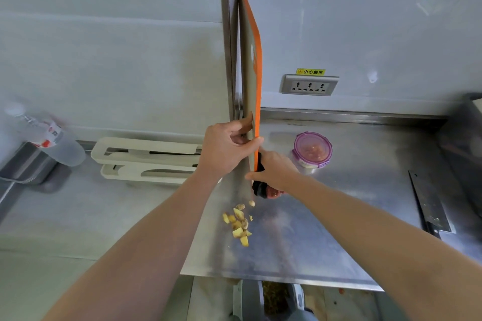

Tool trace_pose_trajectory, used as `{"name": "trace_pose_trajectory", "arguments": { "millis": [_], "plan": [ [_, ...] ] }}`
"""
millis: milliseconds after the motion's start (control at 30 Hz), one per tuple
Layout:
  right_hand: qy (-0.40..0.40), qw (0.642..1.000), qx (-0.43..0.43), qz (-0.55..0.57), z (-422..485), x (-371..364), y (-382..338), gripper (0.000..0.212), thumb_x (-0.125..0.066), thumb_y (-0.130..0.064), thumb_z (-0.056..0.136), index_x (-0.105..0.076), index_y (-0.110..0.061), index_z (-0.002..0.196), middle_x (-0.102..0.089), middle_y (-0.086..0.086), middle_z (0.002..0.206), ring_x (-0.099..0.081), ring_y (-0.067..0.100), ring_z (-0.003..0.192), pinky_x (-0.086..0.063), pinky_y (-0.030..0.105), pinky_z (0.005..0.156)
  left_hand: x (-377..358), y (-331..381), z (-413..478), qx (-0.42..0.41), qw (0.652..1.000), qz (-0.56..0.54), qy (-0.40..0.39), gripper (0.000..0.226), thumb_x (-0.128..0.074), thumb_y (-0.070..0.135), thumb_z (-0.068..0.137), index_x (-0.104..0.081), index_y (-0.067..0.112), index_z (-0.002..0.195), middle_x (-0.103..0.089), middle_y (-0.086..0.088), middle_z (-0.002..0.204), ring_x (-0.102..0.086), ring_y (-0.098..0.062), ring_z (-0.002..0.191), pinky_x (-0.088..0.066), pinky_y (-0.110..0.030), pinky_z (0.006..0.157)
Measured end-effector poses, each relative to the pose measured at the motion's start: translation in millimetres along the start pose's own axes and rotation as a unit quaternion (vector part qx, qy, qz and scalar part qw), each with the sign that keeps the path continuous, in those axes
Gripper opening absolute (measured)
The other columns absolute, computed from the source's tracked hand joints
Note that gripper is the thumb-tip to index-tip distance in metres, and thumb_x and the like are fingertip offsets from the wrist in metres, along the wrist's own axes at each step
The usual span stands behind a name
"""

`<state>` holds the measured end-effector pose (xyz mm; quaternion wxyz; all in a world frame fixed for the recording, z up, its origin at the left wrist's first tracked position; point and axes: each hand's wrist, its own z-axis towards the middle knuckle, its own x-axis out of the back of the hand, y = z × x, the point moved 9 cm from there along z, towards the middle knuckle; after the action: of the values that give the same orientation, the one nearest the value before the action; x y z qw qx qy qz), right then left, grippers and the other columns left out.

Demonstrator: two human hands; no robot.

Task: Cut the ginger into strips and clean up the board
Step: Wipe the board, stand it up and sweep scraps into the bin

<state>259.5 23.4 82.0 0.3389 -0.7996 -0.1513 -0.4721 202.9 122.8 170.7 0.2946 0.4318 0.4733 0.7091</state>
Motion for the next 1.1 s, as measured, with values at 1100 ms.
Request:
{"name": "trace_pose_trajectory", "arguments": {
  "millis": [1100],
  "plan": [
    [0.006,0.996,0.041,0.074,25.4,-14.2,-2.4,0.090,-0.067,-0.038,0.085,-0.006,-0.036,0.152,-0.053,0.000,0.076,-0.056,0.023,0.079,-0.049,0.041,0.073,29.8,-27.1,-17.5,0.057,0.994,0.091,0.015,0.019,-0.071,0.027,0.084,-0.072,0.026,0.104,-0.073,0.016,0.094,-0.069,-0.006,0.072,-0.054,-0.020,0.073]
  ]
}}
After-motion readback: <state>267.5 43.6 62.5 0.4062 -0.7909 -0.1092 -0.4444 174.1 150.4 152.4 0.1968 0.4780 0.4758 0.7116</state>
